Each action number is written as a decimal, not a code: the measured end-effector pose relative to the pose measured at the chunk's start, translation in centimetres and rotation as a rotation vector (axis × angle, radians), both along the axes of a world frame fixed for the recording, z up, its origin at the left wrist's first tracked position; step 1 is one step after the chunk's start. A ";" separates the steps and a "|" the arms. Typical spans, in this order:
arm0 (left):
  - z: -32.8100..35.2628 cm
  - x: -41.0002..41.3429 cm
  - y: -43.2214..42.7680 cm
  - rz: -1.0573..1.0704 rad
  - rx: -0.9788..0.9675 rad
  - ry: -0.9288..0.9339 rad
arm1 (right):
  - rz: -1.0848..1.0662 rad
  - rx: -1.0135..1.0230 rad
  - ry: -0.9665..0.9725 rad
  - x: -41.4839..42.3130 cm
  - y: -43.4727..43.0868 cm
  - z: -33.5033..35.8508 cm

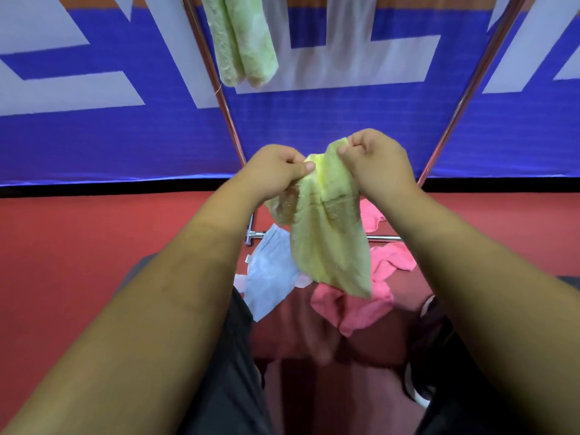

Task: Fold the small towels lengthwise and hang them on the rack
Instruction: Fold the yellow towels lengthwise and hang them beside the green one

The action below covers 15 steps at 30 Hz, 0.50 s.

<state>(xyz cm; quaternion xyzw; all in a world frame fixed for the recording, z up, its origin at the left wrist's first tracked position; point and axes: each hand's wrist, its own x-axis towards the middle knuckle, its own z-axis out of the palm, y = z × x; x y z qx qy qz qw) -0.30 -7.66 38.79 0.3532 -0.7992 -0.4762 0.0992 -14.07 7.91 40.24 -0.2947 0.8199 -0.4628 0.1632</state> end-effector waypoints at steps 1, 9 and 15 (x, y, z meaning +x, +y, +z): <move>-0.1 -0.4 0.2 -0.001 0.009 0.032 | 0.018 -0.002 -0.030 0.3 -0.3 -0.4; -0.1 -2.2 0.4 -0.067 0.075 0.132 | 0.058 -0.148 -0.399 0.6 -1.2 -1.8; -0.2 -2.2 -0.2 -0.156 0.090 0.044 | 0.078 -0.100 -0.363 0.2 -1.2 -2.0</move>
